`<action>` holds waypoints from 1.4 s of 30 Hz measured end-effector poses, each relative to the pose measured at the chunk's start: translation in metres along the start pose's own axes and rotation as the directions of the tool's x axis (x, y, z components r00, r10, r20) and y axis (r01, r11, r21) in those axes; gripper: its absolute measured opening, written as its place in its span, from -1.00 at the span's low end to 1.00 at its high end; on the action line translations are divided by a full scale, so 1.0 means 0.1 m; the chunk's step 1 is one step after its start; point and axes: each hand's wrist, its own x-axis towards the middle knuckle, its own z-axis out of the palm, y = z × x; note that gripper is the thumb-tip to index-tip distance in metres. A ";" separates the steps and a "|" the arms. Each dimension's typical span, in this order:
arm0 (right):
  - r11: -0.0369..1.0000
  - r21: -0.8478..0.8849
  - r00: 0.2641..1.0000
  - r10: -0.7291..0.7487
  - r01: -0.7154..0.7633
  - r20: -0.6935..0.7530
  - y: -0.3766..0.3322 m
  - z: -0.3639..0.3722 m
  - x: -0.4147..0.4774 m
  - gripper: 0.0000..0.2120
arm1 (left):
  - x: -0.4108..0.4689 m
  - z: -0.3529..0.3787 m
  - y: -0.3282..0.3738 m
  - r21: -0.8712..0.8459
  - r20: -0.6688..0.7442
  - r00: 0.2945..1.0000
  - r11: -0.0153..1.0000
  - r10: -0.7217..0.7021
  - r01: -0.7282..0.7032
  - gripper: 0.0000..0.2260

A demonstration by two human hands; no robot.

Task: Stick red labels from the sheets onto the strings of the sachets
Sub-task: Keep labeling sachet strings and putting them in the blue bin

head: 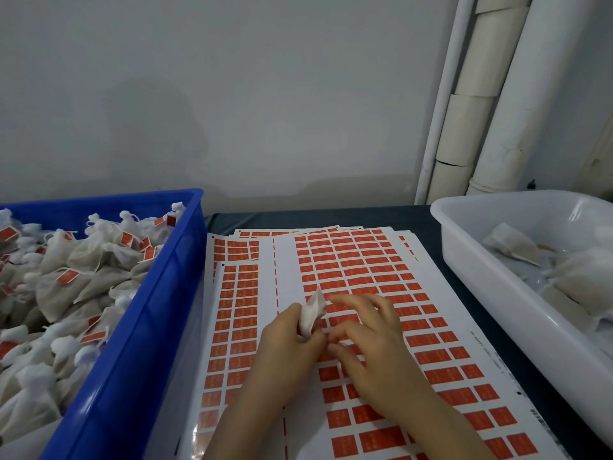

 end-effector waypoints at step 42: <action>0.996 0.079 0.986 -0.021 0.034 -0.164 -0.16 0.01 0.01 -0.97 | -0.09 -0.05 0.18 -0.525 0.021 0.990 0.841 -0.138 0.128 -0.84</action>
